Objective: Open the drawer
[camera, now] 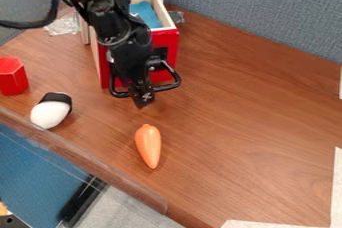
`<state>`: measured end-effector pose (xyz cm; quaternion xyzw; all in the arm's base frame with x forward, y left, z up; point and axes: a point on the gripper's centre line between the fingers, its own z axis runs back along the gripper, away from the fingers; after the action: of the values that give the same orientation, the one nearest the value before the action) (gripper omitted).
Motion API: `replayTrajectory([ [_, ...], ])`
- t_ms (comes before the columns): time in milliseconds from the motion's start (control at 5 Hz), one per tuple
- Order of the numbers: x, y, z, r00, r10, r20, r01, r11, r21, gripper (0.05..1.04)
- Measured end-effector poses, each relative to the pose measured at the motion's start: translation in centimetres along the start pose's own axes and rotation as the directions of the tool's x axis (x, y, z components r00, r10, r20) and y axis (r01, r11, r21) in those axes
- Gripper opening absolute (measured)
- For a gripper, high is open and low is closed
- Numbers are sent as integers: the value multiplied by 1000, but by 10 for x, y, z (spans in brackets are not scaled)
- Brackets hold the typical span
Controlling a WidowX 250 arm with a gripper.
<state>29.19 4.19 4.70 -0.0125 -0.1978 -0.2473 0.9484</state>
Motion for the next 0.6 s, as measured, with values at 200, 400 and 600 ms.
replayTrajectory([
  [200,0,0,13,1000,5,11,-5,1000,-12,1001],
  [400,-2,8,33,1000,12,22,-11,1000,-13,1001],
  [600,-11,13,51,1000,4,-2,-4,1000,9,1001],
])
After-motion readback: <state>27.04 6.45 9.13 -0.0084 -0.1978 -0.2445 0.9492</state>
